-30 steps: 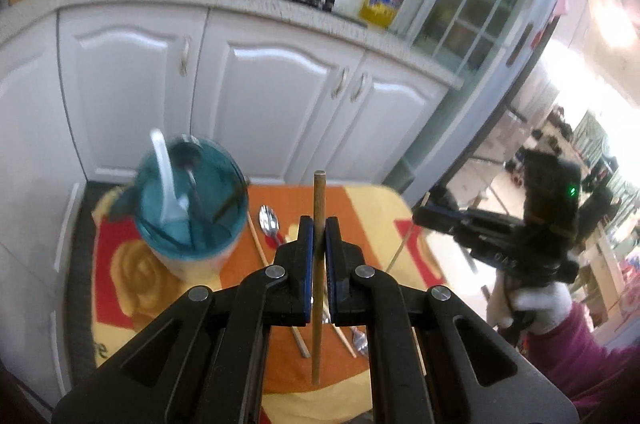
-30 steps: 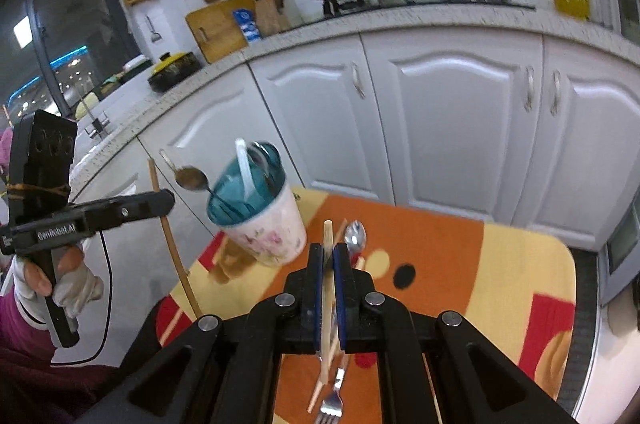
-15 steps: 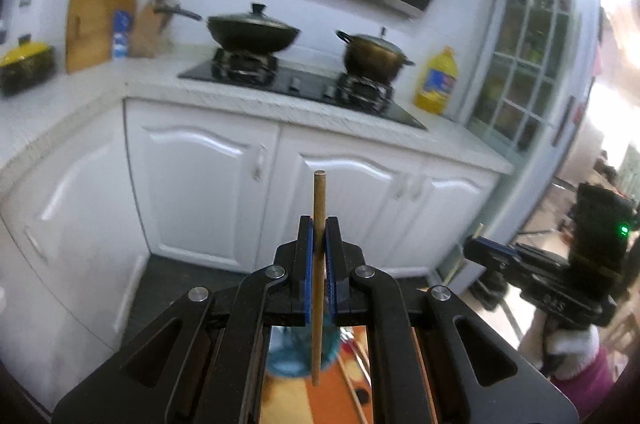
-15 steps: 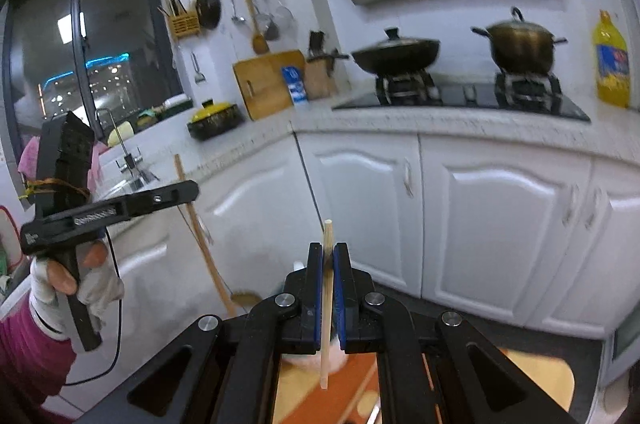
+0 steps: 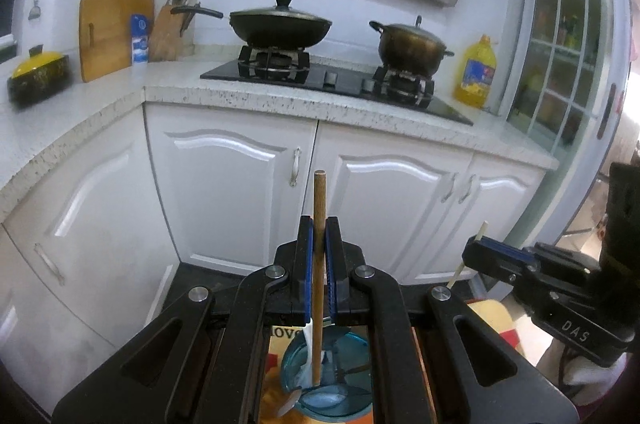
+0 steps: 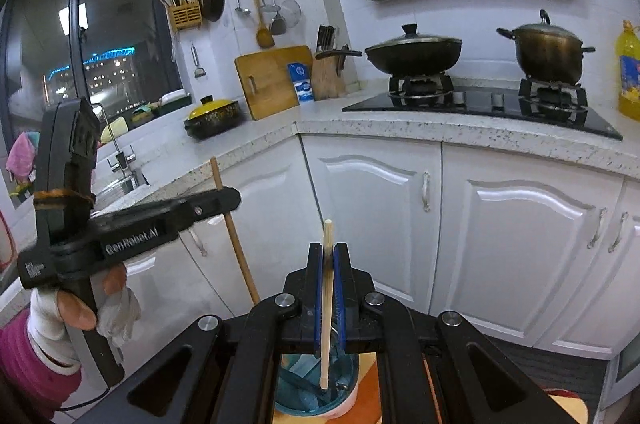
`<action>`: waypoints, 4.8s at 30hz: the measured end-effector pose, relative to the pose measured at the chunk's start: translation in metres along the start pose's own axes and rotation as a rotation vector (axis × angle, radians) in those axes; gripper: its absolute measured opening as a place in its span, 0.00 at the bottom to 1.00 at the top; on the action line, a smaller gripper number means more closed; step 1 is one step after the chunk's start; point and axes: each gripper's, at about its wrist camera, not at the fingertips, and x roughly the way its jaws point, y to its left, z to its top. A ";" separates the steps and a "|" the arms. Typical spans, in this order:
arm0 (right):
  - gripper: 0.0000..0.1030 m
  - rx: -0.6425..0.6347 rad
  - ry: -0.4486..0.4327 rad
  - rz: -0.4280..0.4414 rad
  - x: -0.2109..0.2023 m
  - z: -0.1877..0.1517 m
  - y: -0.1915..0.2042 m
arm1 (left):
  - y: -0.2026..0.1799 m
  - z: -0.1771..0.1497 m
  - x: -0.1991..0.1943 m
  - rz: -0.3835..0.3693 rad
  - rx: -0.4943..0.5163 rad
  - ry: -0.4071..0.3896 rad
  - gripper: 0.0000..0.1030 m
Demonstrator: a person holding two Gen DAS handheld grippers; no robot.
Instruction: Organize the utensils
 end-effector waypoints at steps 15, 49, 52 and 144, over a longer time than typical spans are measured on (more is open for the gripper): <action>0.05 -0.019 0.076 -0.036 0.046 -0.017 -0.002 | 0.003 -0.026 0.035 0.028 -0.008 0.045 0.04; 0.27 0.087 0.219 -0.052 0.029 -0.092 -0.009 | -0.014 -0.064 -0.013 0.077 0.002 0.096 0.39; 0.29 0.087 0.210 -0.075 0.020 -0.096 -0.005 | -0.024 -0.074 -0.022 0.094 0.018 0.102 0.39; 0.31 0.301 0.529 -0.265 0.010 -0.239 -0.124 | -0.122 -0.255 0.093 -0.061 0.125 0.583 0.22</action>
